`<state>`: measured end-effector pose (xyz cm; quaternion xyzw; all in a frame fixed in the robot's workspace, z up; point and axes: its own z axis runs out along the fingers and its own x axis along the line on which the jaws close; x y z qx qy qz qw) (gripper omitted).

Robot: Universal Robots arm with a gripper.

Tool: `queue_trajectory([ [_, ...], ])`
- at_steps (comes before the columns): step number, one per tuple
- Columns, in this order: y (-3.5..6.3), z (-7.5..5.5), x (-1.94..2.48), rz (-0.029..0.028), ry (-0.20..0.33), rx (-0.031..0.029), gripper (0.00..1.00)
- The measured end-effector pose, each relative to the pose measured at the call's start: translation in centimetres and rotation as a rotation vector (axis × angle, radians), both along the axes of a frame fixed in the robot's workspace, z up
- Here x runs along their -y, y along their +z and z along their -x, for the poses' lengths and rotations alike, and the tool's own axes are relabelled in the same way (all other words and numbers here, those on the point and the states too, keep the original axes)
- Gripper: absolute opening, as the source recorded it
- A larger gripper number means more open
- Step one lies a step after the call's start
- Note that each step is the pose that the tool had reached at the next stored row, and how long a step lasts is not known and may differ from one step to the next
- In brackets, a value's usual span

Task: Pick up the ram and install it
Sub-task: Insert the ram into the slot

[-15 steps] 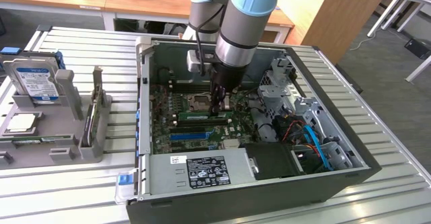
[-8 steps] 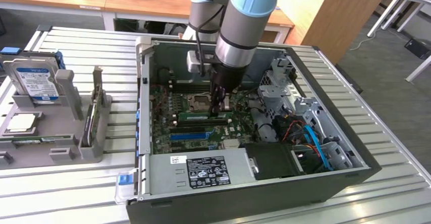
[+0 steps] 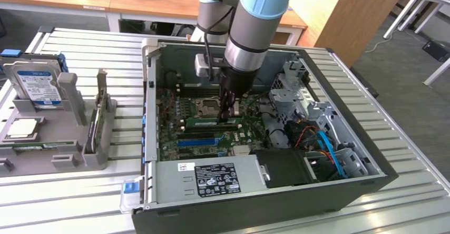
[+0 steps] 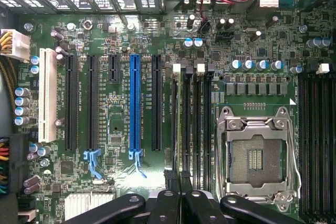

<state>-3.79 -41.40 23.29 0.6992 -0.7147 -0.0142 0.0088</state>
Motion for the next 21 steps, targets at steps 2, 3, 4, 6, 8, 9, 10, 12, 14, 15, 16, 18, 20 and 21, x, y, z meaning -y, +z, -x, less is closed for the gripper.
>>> queue_trajectory([
  [2,-0.02,0.09,0.0,-0.0002,0.0,0.0001,0.12],
  [3,-0.04,0.13,-0.06,-0.0003,0.0,0.0002,0.12],
  [4,-0.03,0.13,-0.11,-0.0001,0.0,0.0001,0.12],
  [6,-0.03,0.12,-0.11,-0.0001,0.0,0.0,0.12],
  [8,-0.03,0.12,-0.11,-0.0002,0.0,0.0001,0.12],
  [9,-0.03,0.13,-0.09,-0.0002,0.0,0.0001,0.12],
  [10,-0.03,0.13,-0.07,-0.0002,0.0,0.0001,0.12],
  [12,-0.03,0.12,-0.07,-0.0002,0.0,0.0001,0.12],
  [14,-0.03,0.12,-0.06,-0.0001,0.0,0.0001,0.12],
  [15,-0.04,0.12,-0.06,-0.0001,0.0,0.0001,0.12],
  [16,-0.06,0.13,-0.05,-0.0002,0.0,0.0001,0.12],
  [18,-0.08,0.13,-0.05,0.0,0.0,0.0,0.12],
  [20,-0.09,0.12,-0.06,-0.0002,0.0,0.0,0.12],
  [21,-0.09,0.12,-0.06,-0.0001,0.0,0.0001,0.12],
])
